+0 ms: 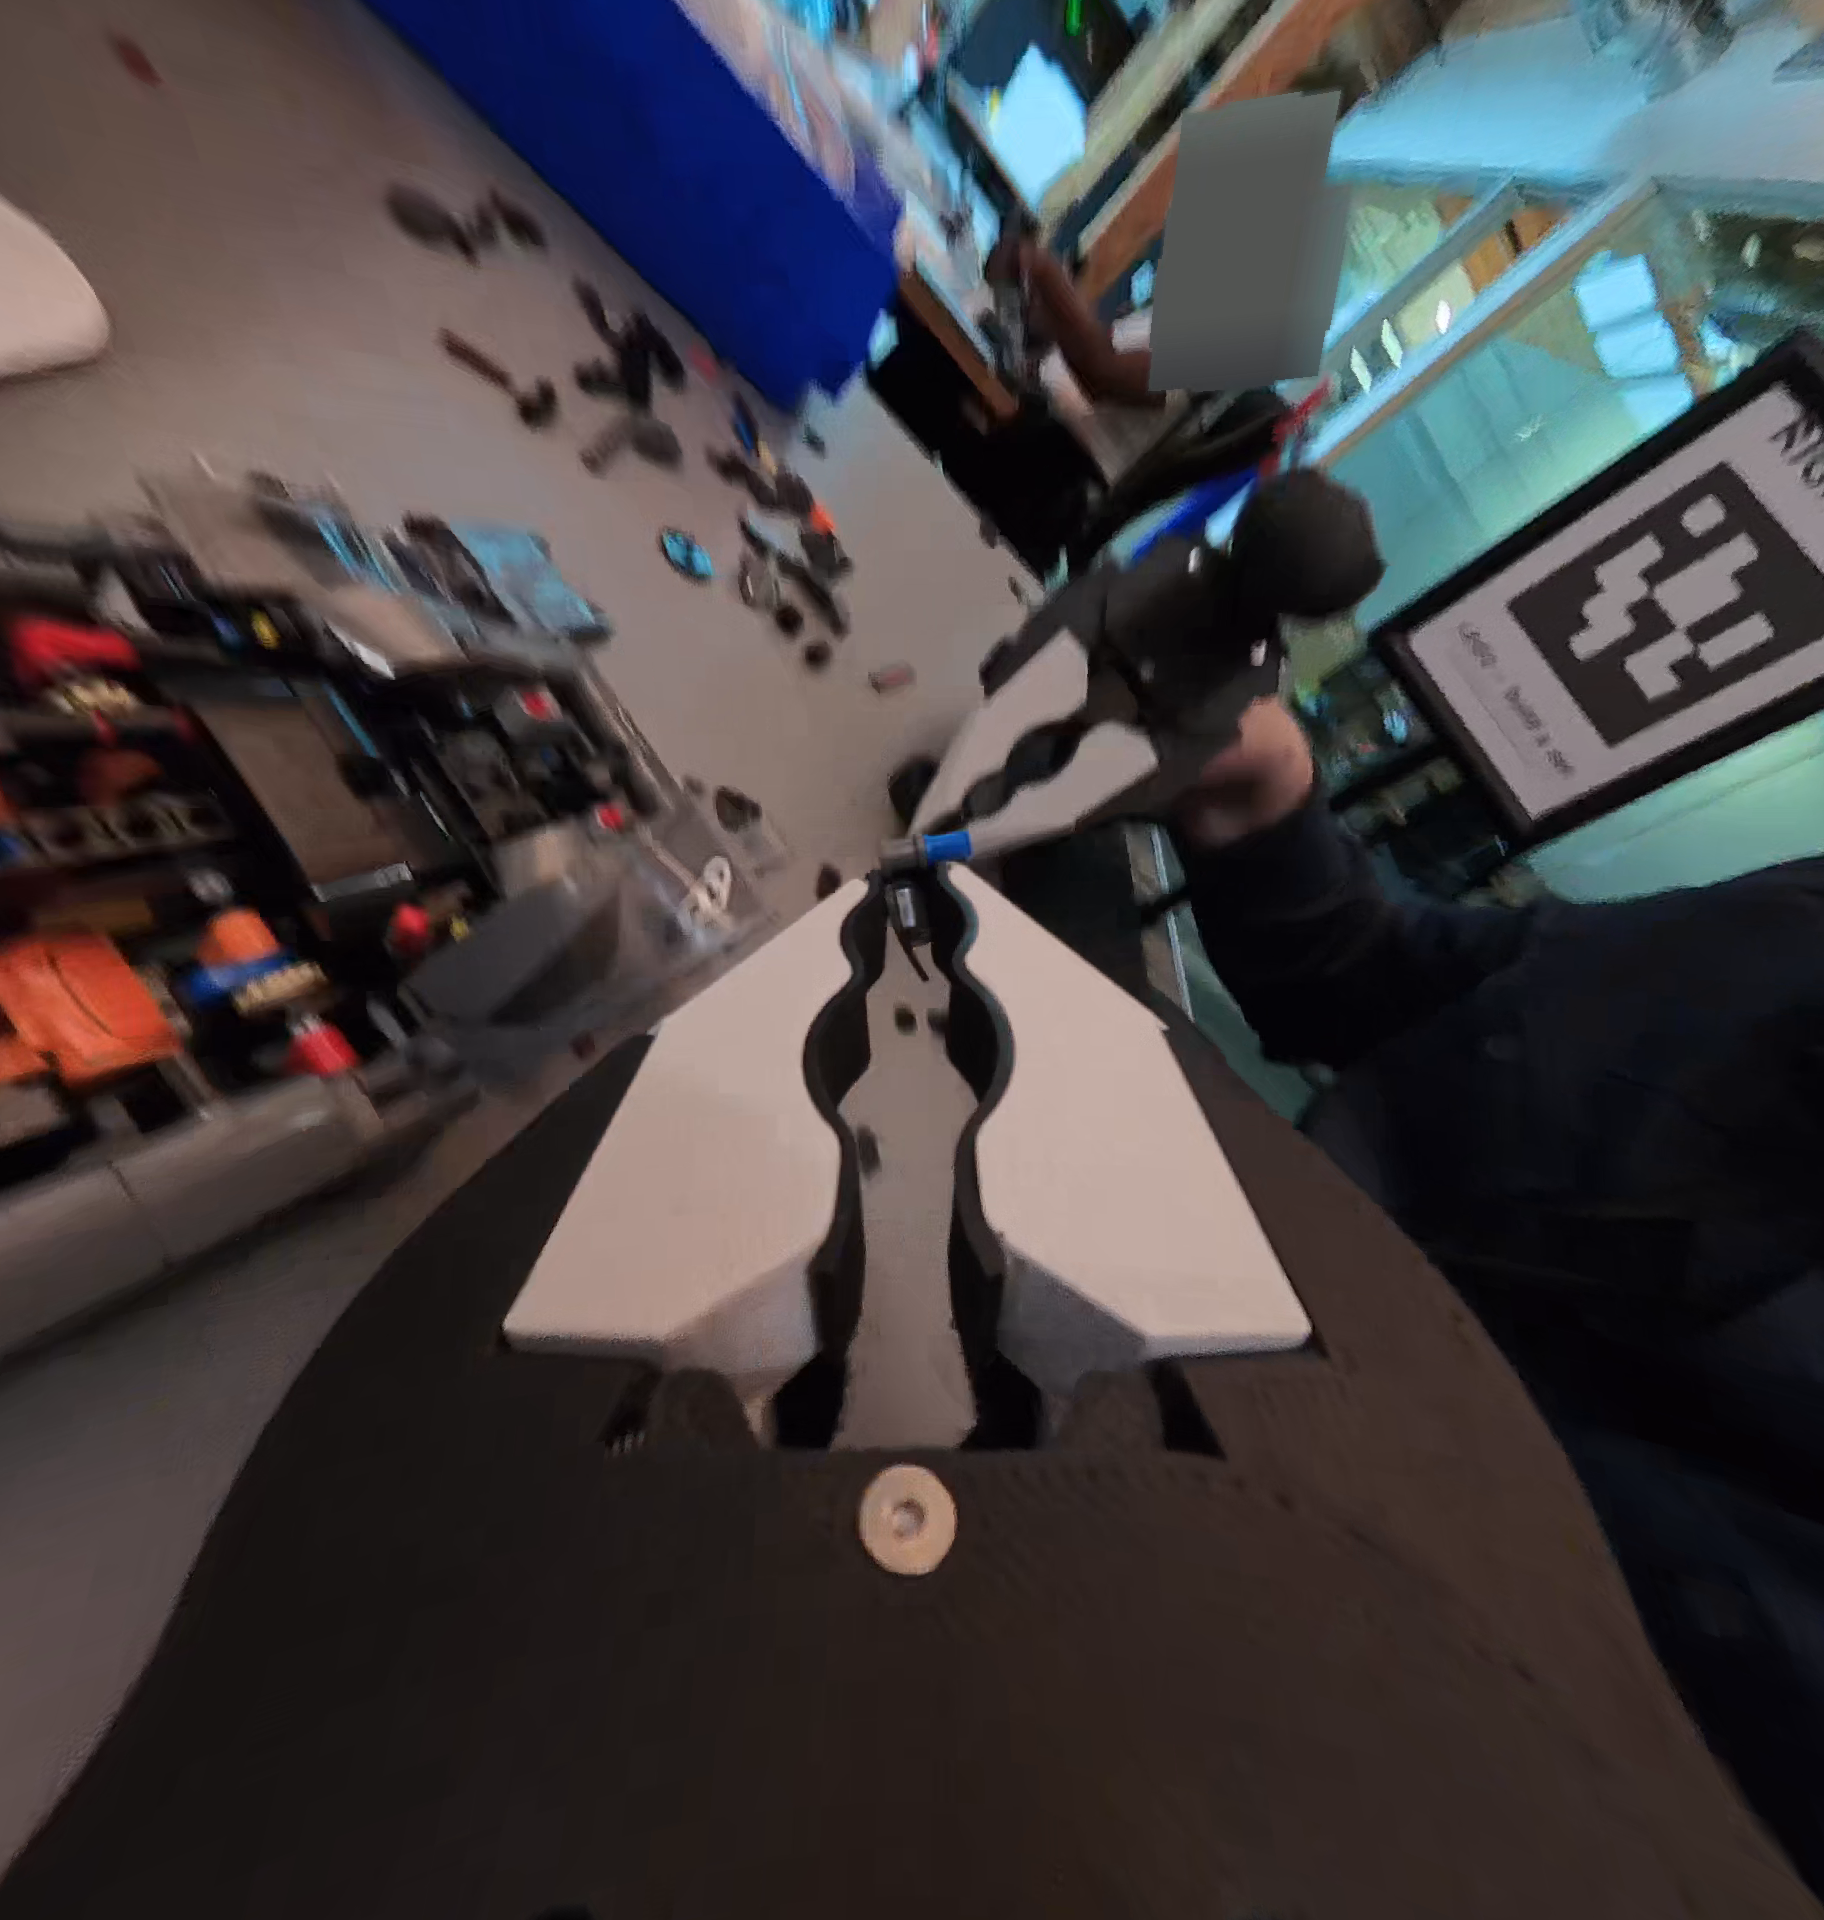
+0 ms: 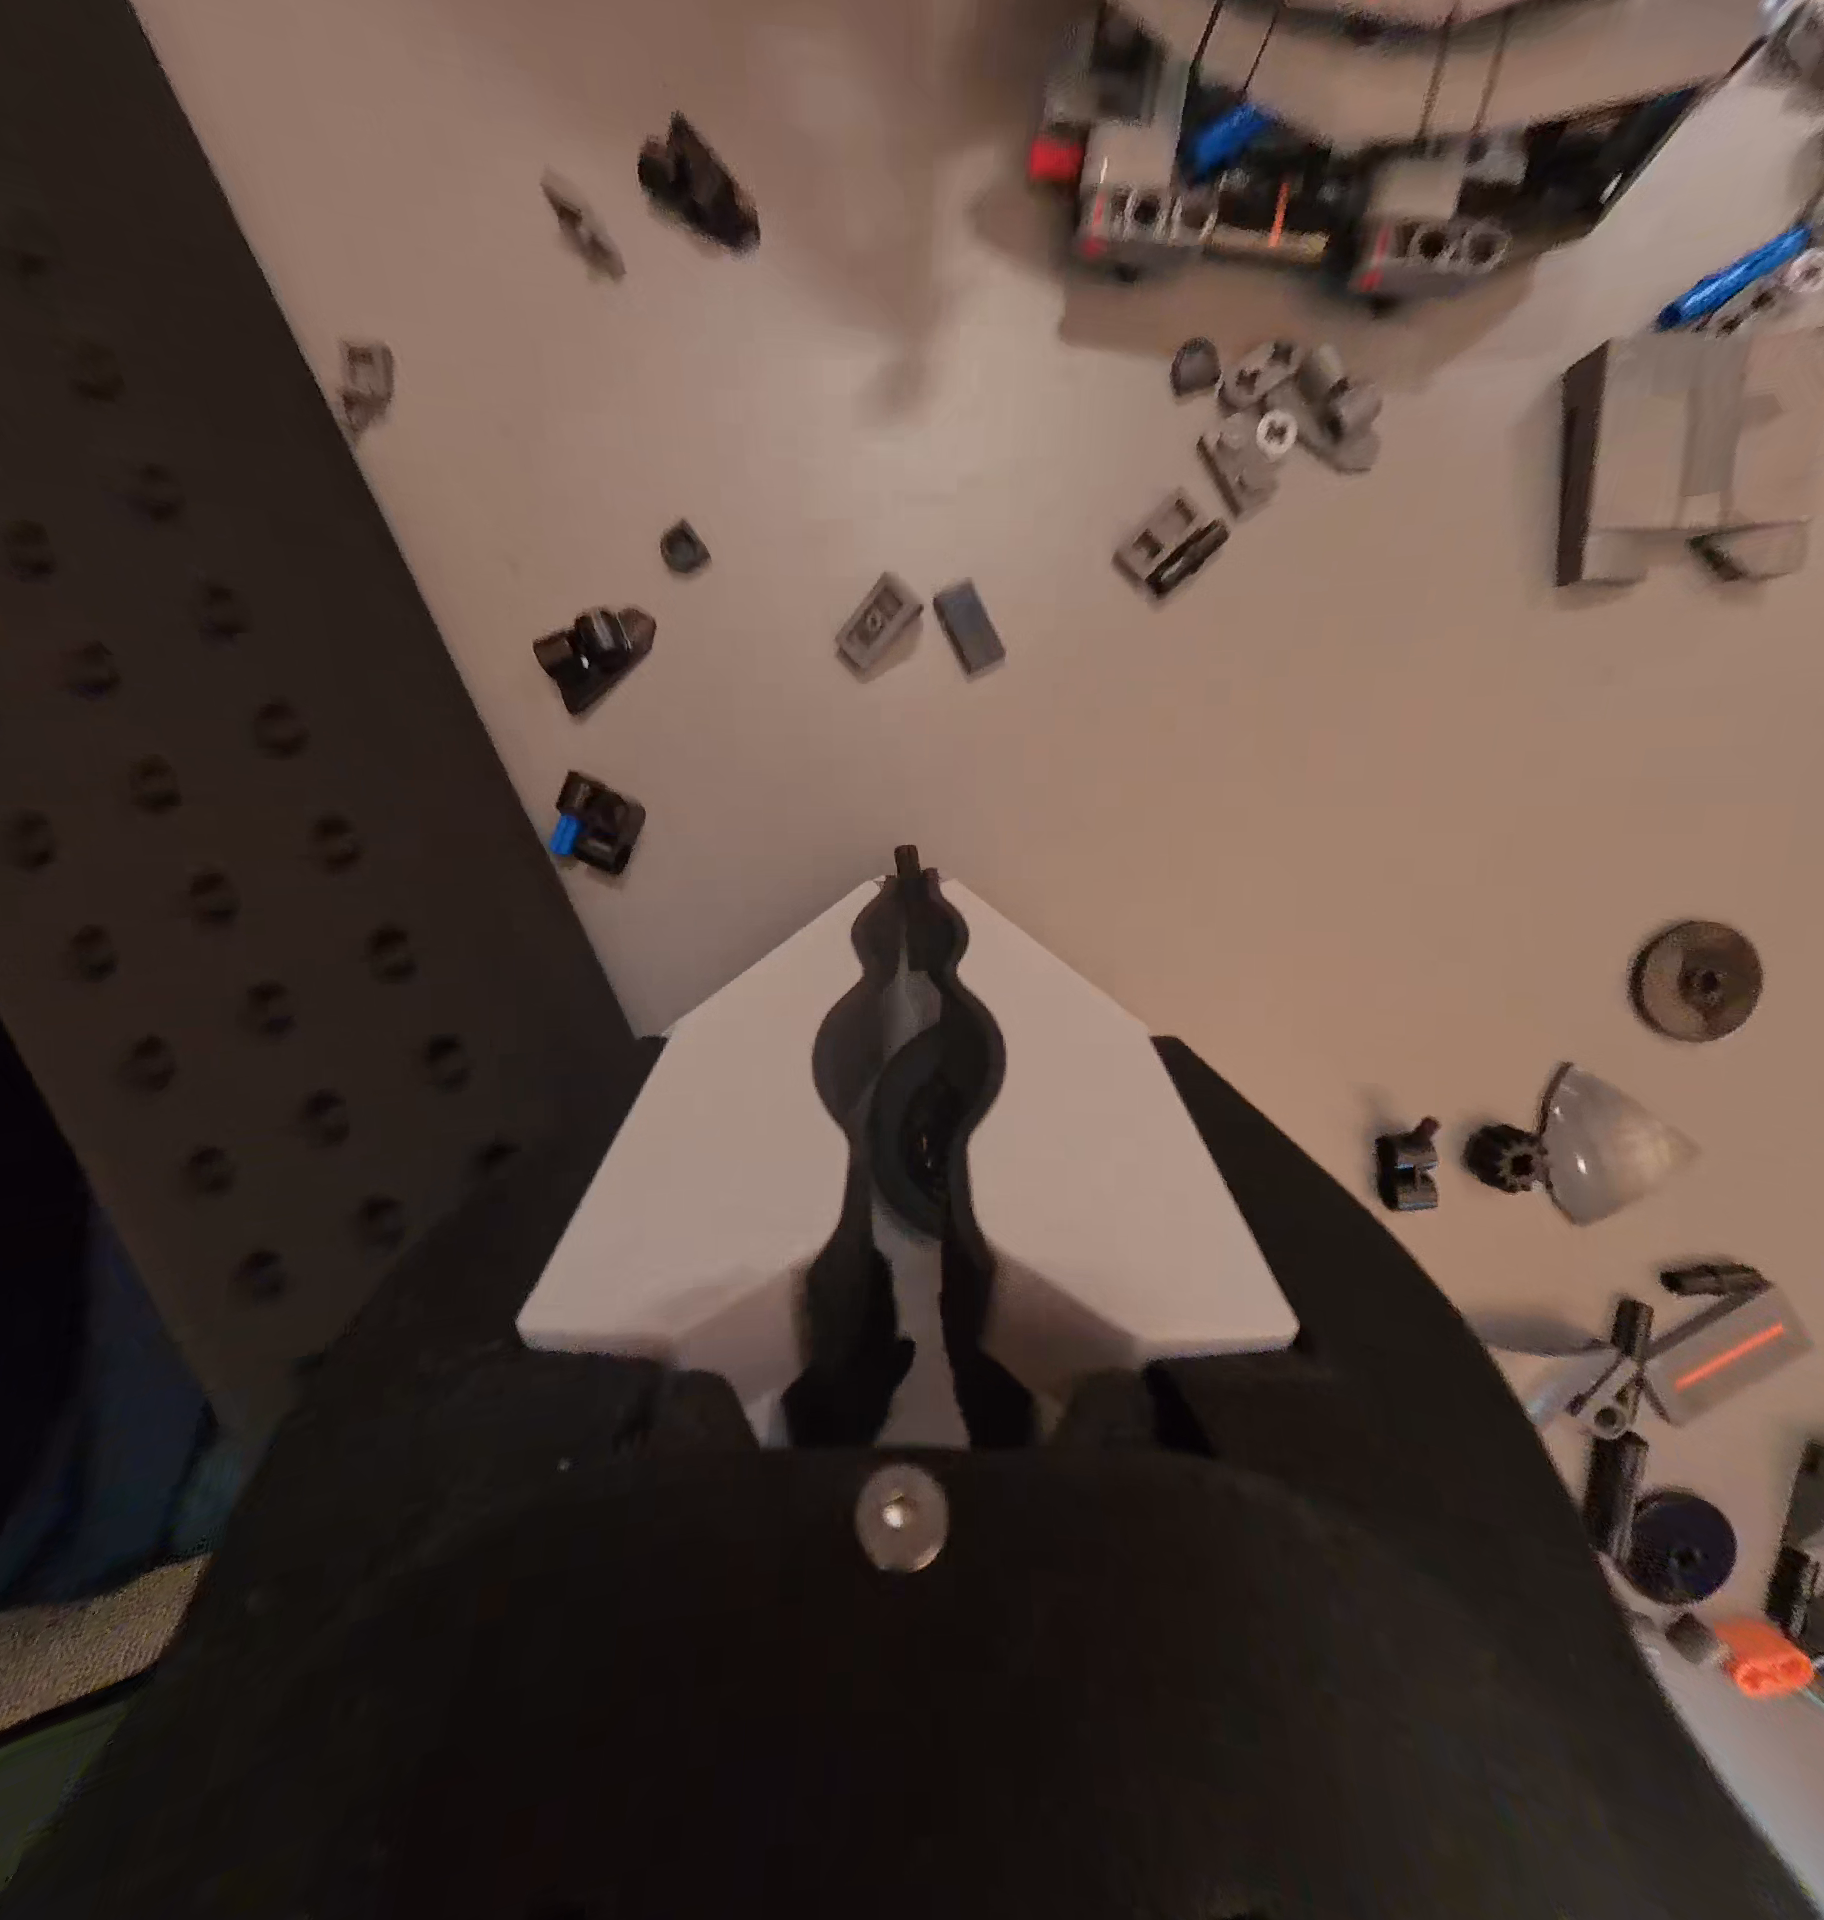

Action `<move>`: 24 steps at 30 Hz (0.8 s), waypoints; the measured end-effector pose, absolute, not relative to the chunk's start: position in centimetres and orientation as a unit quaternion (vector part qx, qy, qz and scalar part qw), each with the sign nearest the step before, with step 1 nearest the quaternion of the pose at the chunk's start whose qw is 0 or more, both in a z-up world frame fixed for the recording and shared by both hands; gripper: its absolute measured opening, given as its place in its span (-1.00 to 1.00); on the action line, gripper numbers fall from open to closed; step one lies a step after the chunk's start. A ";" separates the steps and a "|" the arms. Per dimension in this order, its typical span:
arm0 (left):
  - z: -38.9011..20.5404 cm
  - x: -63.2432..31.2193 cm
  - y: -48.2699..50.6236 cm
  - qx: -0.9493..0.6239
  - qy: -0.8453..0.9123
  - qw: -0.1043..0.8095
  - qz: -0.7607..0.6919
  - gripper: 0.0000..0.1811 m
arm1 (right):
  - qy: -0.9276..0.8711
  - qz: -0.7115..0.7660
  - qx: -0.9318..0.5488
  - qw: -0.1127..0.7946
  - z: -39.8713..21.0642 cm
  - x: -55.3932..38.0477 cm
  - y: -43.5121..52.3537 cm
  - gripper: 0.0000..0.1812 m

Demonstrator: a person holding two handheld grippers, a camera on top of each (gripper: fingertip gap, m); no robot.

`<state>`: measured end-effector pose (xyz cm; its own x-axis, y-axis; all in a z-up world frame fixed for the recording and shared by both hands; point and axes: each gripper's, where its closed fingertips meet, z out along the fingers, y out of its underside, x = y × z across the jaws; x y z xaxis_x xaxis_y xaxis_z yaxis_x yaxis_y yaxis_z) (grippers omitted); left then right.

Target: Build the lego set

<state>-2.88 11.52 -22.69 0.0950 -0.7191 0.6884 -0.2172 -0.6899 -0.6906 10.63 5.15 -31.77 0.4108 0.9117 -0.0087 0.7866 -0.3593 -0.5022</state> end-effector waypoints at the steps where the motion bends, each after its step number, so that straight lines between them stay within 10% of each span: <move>1: -23.5 -3.3 11.1 -0.722 0.342 0.195 -0.569 -0.95 | -0.525 0.149 -0.808 0.223 -31.4 10.4 5.3 -0.99; 24: -32.4 -8.1 3.5 -0.777 0.605 -0.148 -0.094 -0.83 | -0.589 0.202 -0.730 0.280 -29.1 4.9 4.3 -0.99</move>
<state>-8.09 3.45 -32.37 0.2513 -0.9116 0.3252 -0.9673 -0.2250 0.1167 4.90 4.33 -29.14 0.2234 0.9741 0.0339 0.7479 -0.1490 -0.6469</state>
